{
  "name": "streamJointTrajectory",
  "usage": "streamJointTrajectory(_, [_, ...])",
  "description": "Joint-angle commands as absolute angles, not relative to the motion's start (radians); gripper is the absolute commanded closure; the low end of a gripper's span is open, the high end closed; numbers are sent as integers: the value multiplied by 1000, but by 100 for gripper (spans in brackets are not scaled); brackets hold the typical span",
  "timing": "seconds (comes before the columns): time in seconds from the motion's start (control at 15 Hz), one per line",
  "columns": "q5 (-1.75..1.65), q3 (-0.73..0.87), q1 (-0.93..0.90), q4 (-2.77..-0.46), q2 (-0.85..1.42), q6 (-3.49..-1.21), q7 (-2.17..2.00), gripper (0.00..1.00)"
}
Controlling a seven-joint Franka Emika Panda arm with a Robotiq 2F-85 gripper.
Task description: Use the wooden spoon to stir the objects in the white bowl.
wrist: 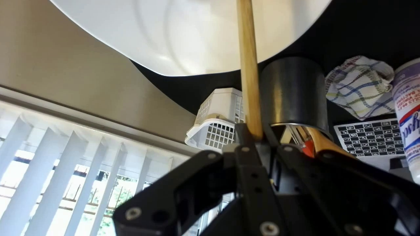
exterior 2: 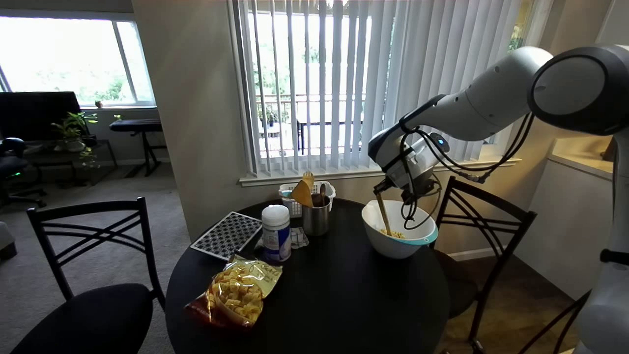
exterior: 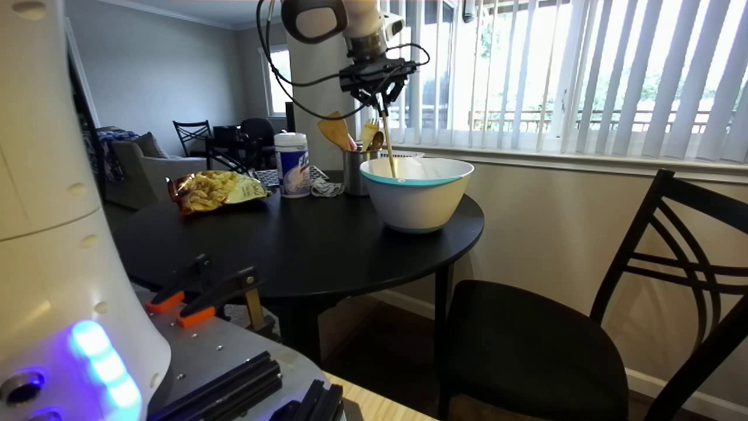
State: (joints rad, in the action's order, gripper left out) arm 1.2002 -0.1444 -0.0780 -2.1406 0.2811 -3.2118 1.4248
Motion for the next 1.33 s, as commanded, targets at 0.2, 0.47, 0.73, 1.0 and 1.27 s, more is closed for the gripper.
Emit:
streamJointTrajectory(0.2, [1195, -169, -98, -2181, 248, -3205, 1452, 96])
streamJointTrajectory(0.47, [1184, -162, -100, -2220, 225, -3228, 1492, 95])
streamJointTrajectory(0.73, [1172, -153, -106, -2249, 216, -3235, 1510, 95])
streamJointTrajectory(1.0, [1130, -141, -111, -2279, 216, -3222, 1503, 51])
streamJointTrajectory(1.27, [1102, -136, -110, -2296, 212, -3219, 1500, 26])
